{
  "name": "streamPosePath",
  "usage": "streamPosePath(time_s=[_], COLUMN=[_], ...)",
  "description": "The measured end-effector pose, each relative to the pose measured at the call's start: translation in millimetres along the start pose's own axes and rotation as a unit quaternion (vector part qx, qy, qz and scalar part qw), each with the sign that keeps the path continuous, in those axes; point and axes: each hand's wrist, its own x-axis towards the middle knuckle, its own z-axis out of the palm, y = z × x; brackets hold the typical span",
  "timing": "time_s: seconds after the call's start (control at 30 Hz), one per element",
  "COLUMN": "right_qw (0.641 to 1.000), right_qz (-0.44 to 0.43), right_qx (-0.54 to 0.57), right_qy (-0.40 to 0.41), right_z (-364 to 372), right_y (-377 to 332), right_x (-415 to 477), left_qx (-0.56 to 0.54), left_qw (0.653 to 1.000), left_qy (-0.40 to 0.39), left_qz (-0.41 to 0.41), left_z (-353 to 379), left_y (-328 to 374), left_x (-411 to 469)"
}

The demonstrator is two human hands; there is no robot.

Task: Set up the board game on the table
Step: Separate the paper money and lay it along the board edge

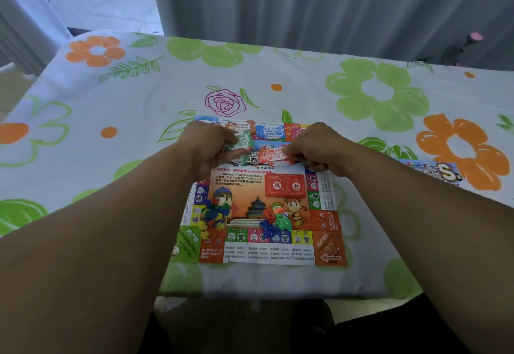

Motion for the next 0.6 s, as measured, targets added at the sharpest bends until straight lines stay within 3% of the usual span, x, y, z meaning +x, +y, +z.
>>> streamPosePath(time_s=[0.17,0.37,0.6], right_qw=[0.999,0.992,0.988], right_qz=[-0.019,-0.118,-0.143], right_qx=[-0.007,0.045,0.053], right_qy=[0.049,-0.021,-0.033], right_z=[-0.5,22.3,46.9], right_y=[-6.7,-23.9,-45.7], right_x=[-1.0,-10.2,-9.2], left_qx=[0.008,0.010,0.016], left_qw=[1.000,0.999,0.999], left_qy=[-0.028,-0.042,-0.029], left_qz=[-0.008,0.011,-0.003], left_z=[-2.8,-6.9,-24.0], left_y=[-1.8,-2.6,-1.9], left_x=[4.9,4.6,0.3])
